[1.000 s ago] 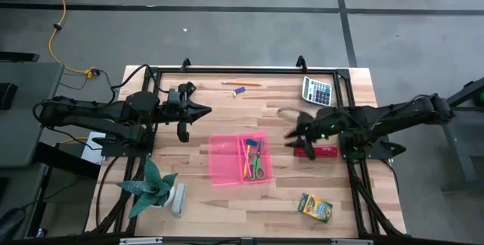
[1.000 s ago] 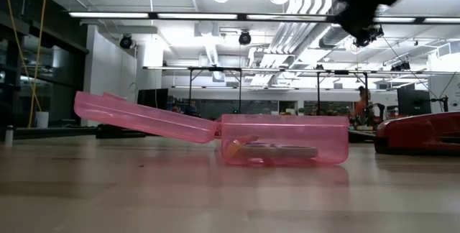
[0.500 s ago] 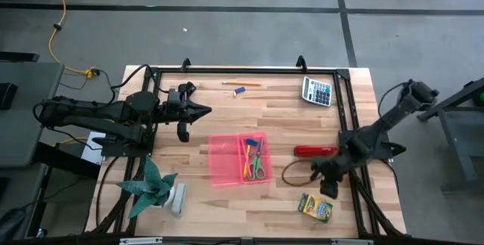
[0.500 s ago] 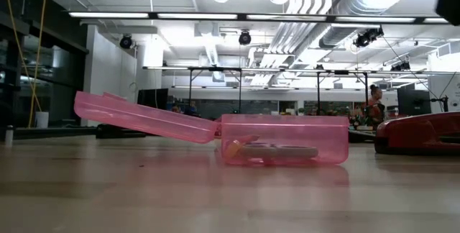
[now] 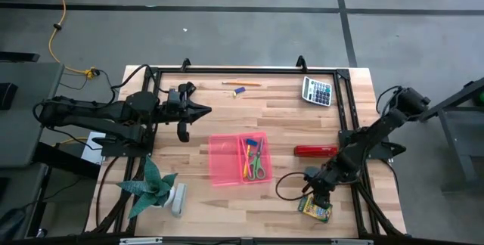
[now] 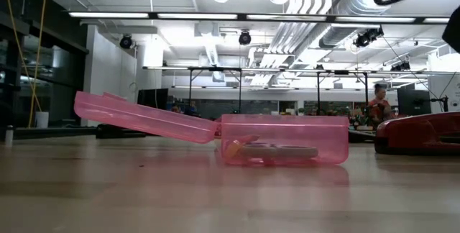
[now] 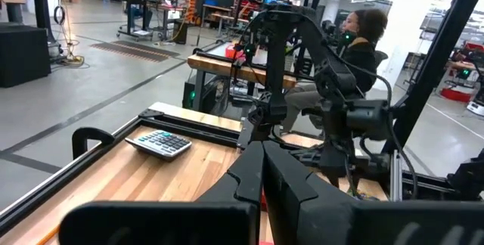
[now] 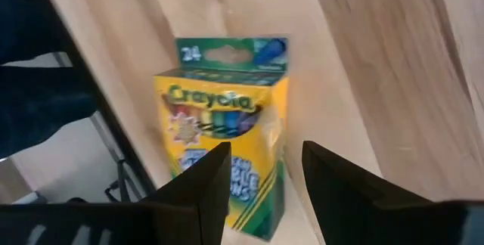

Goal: Pack school essentials
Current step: Put the yellow crayon box into the pink supply box

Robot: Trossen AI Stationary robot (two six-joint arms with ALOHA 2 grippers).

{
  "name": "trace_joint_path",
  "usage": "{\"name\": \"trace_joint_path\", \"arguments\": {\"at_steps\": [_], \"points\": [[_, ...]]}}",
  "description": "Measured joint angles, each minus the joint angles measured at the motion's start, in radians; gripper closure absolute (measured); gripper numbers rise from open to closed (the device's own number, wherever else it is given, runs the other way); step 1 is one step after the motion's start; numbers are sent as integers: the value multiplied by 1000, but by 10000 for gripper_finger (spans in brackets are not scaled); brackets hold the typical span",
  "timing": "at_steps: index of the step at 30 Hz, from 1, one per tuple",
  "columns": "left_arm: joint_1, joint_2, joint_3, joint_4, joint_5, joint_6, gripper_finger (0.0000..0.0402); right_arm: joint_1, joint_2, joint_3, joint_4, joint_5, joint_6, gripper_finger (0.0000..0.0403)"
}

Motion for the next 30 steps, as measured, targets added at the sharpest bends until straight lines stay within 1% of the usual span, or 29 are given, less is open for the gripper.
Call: {"name": "trace_joint_path", "arguments": {"at_steps": [6,10,17,21,26,30], "points": [[0,0,0,-1,0,0,402,0,85,0,8,-19,-3,247],[0,0,0,-3,0,0,402,0,113,0,46,-26,-22,247],[0,0,0,-8,-1,0,401,0,116,0,87,-34,-38,247],[0,0,0,-8,-1,0,401,1,112,0,123,-44,-78,247],[0,0,0,-15,-1,0,401,21,112,0,128,-47,-122,247],[0,0,0,-29,-1,0,401,39,129,0,124,-44,-125,247]]}}
